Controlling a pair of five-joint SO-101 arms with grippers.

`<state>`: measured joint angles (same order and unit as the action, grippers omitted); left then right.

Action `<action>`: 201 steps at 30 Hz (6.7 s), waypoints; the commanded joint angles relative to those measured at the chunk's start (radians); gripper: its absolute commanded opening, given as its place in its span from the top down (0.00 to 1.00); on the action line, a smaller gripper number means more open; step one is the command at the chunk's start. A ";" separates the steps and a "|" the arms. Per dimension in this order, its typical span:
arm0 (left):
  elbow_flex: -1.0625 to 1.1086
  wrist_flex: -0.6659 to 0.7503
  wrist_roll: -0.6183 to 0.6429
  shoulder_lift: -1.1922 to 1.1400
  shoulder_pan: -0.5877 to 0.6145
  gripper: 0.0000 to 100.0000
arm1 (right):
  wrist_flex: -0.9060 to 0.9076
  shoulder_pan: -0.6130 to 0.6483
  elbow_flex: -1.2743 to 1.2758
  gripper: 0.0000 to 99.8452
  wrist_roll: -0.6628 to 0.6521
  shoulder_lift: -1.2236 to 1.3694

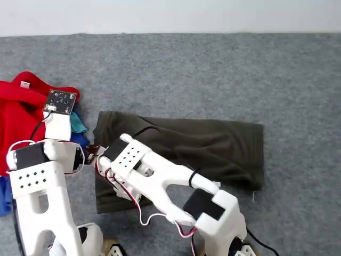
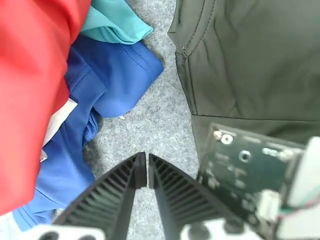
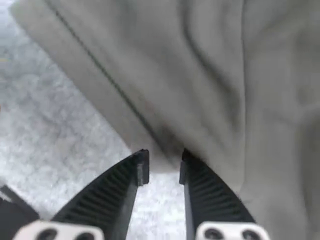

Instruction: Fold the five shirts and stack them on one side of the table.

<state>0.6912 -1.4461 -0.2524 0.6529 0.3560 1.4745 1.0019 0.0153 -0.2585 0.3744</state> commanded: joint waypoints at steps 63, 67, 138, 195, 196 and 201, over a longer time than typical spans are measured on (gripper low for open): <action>-0.047 0.012 0.011 0.037 0.000 0.98 | 0.036 -0.097 -0.199 0.89 -0.097 0.074; -0.047 0.012 0.011 0.037 0.000 0.98 | 0.012 -0.096 -0.201 0.88 -0.095 0.117; -0.262 -0.074 -0.130 0.032 0.506 0.98 | 0.099 0.128 -0.189 0.82 -0.017 -0.028; -0.260 -0.107 -0.149 0.031 0.566 0.98 | 0.010 -0.044 -0.313 0.99 -0.252 0.019; -0.260 -0.107 -0.149 0.031 0.566 0.98 | 0.004 -0.061 -0.339 0.99 -0.252 0.021; -0.259 -0.107 -0.149 0.029 0.566 0.98 | 0.013 -0.136 -0.456 0.99 -0.282 0.090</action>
<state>0.4733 -1.5474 -0.3951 0.6621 0.9252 1.4760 0.9175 -0.3360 -0.5178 0.4649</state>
